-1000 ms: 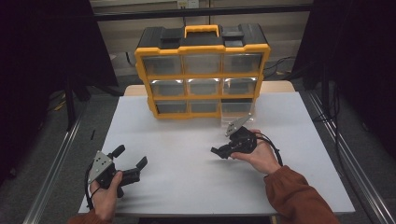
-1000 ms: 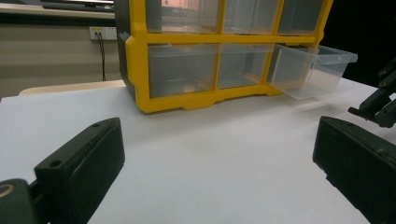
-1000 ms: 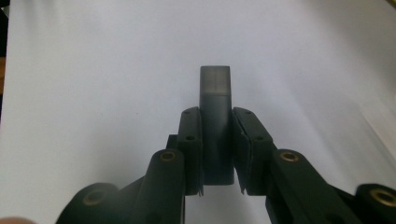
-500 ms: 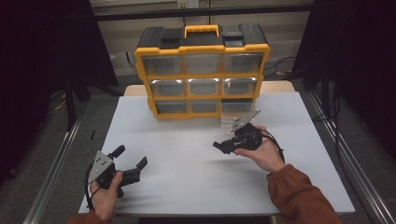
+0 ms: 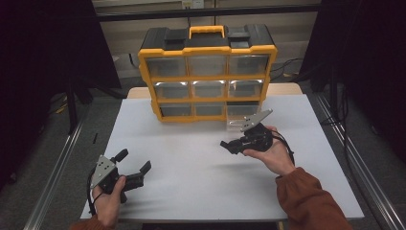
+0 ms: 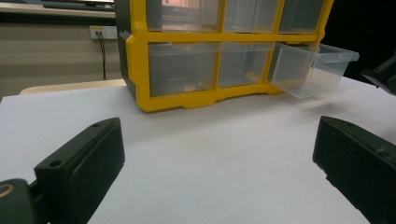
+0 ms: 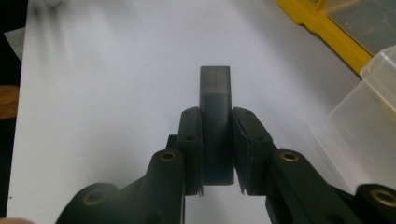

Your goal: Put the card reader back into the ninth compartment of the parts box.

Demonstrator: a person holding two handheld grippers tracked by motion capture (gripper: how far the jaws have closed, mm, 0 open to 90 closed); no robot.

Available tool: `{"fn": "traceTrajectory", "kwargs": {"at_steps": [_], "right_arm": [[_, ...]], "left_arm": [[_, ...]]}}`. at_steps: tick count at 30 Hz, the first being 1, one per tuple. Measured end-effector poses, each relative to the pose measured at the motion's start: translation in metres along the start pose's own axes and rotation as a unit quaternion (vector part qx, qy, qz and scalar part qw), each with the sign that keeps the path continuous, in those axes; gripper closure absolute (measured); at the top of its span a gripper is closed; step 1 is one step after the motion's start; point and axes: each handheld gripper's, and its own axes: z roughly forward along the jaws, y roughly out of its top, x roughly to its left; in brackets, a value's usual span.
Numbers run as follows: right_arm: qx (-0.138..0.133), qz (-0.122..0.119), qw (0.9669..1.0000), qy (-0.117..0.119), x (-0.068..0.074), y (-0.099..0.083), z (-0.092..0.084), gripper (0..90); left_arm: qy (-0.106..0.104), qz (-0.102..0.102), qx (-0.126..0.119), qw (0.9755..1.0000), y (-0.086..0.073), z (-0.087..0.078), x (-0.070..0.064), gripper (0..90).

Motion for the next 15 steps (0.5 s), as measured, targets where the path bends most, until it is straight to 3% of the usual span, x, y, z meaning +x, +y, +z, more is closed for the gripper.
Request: {"fn": "traceTrajectory", "kwargs": {"at_steps": [15], "right_arm": [[-0.037,-0.001,0.9992,-0.017,-0.002,0.011,-0.024,73.7]], "left_arm": [[0.003,0.004,0.002,1.0,0.0,0.0,0.0,2.1]]}}
